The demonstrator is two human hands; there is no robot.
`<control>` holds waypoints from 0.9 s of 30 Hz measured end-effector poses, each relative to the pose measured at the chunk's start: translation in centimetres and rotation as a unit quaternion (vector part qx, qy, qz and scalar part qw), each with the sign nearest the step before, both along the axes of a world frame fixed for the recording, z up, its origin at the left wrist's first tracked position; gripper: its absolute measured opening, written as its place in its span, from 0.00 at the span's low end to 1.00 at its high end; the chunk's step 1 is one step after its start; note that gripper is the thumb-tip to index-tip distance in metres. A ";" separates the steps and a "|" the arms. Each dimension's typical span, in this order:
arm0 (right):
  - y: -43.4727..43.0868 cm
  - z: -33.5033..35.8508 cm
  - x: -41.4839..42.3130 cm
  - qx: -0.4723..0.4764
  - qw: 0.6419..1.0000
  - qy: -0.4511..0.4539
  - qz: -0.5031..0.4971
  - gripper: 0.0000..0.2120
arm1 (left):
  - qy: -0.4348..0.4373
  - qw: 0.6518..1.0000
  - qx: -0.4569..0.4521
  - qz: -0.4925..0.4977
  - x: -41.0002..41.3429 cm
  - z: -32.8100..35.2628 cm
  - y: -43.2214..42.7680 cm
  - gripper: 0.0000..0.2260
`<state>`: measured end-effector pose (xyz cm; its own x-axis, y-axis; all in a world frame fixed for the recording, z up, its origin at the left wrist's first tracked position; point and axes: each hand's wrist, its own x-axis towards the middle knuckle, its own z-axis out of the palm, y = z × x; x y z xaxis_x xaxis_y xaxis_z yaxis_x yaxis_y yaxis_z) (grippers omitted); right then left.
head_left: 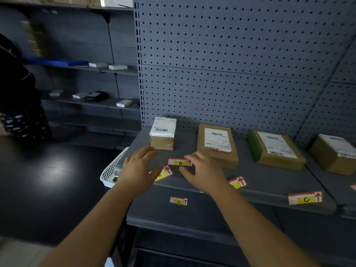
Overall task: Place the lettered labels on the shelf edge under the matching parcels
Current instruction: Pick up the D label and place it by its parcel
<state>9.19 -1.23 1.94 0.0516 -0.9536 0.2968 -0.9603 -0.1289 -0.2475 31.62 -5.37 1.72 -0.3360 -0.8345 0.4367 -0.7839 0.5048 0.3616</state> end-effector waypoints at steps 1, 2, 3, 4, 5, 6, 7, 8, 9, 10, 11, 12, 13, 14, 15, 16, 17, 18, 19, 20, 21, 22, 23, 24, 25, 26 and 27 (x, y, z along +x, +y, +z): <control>-0.4 -0.3 0.5 0.011 1.000 0.011 -0.008 0.25 | 0.002 1.000 0.000 -0.008 0.1 -0.1 -0.6 0.27; -0.9 -0.6 0.9 0.020 0.999 0.022 -0.016 0.25 | 0.003 1.000 0.001 -0.016 0.2 -0.3 -1.2 0.28; -1.2 -0.9 1.2 0.030 0.999 0.033 -0.024 0.26 | 0.003 1.000 0.004 -0.022 0.3 -0.4 -1.6 0.29; -1.5 -1.2 1.4 0.040 0.998 0.040 -0.033 0.25 | 0.005 1.000 0.009 -0.027 0.4 -0.5 -2.0 0.28; -1.7 -1.4 1.6 0.048 0.997 0.046 -0.043 0.25 | 0.006 0.999 0.012 -0.032 0.5 -0.6 -2.2 0.28; -1.9 -1.6 1.7 0.051 0.996 0.049 -0.053 0.24 | 0.006 0.999 0.015 -0.035 0.7 -0.7 -2.5 0.28; -2.0 -1.8 1.8 0.051 0.996 0.051 -0.061 0.23 | 0.006 0.999 0.017 -0.038 0.9 -0.7 -2.7 0.29; -2.1 -1.9 1.8 0.050 0.995 0.053 -0.067 0.22 | 0.006 0.999 0.018 -0.041 1.0 -0.9 -2.9 0.29; -2.1 -2.0 1.8 0.050 0.995 0.055 -0.072 0.22 | 0.004 0.999 0.019 -0.044 1.1 -1.0 -3.0 0.29; -2.2 -2.1 1.8 0.049 0.994 0.058 -0.076 0.22 | 0.003 0.999 0.021 -0.047 1.2 -1.1 -3.1 0.27; -2.2 -2.2 1.9 0.050 0.994 0.060 -0.079 0.22 | 0.004 0.999 0.023 -0.049 1.2 -1.3 -3.1 0.26; -2.2 -2.2 1.9 0.051 0.993 0.062 -0.083 0.22 | 0.007 0.998 0.024 -0.052 1.2 -1.5 -3.1 0.25; -2.1 -2.2 2.0 0.051 0.993 0.063 -0.086 0.23 | 0.009 0.998 0.024 -0.053 1.1 -1.6 -3.1 0.25; -2.0 -2.2 2.0 0.051 0.993 0.063 -0.088 0.23 | 0.010 0.998 0.024 -0.053 1.1 -1.7 -3.0 0.25; -1.9 -2.2 2.0 0.049 0.993 0.060 -0.089 0.22 | 0.011 0.998 0.024 -0.054 1.0 -1.8 -2.9 0.24; -1.7 -2.2 2.0 0.048 0.993 0.056 -0.090 0.22 | 0.013 0.998 0.025 -0.056 0.9 -1.9 -2.8 0.23; -1.5 -2.2 1.9 0.047 0.993 0.053 -0.091 0.22 | 0.014 0.998 0.026 -0.059 0.8 -1.9 -2.7 0.23; -1.3 -2.2 1.7 0.045 0.993 0.051 -0.093 0.21 | 0.014 0.998 0.027 -0.060 0.7 -2.0 -2.6 0.22; -1.1 -2.2 1.5 0.043 0.993 0.049 -0.096 0.21 | 0.014 0.998 0.028 -0.061 0.7 -2.1 -2.4 0.22; -1.0 -2.2 1.3 0.041 0.993 0.044 -0.099 0.21 | 0.015 0.998 0.028 -0.060 0.6 -2.1 -2.3 0.22; -0.8 -2.1 1.0 0.039 0.993 0.036 -0.101 0.20 | 0.015 0.998 0.028 -0.060 0.4 -2.1 -2.1 0.22; -0.8 -2.0 0.7 0.037 0.994 0.027 -0.102 0.19 | 0.015 0.998 0.030 -0.058 0.3 -2.0 -1.9 0.22; -0.7 -1.8 0.4 0.036 0.994 0.019 -0.102 0.18 | 0.016 0.998 0.032 -0.055 0.1 -2.0 -1.7 0.22; -0.8 -1.6 0.1 0.035 0.994 0.012 -0.101 0.16 | 0.017 0.998 0.034 -0.053 -0.1 -1.9 -1.6 0.22; -0.8 -1.5 -0.1 0.038 0.994 0.008 -0.101 0.15 | 0.017 0.998 0.034 -0.051 -0.2 -1.9 -1.5 0.22; -0.9 -1.3 -0.3 0.042 0.994 0.005 -0.101 0.14 | 0.017 0.998 0.033 -0.050 -0.4 -1.9 -1.4 0.22; -1.0 -1.1 -0.4 0.048 0.994 0.003 -0.101 0.14 | 0.016 0.998 0.032 -0.049 -0.5 -1.9 -1.3 0.22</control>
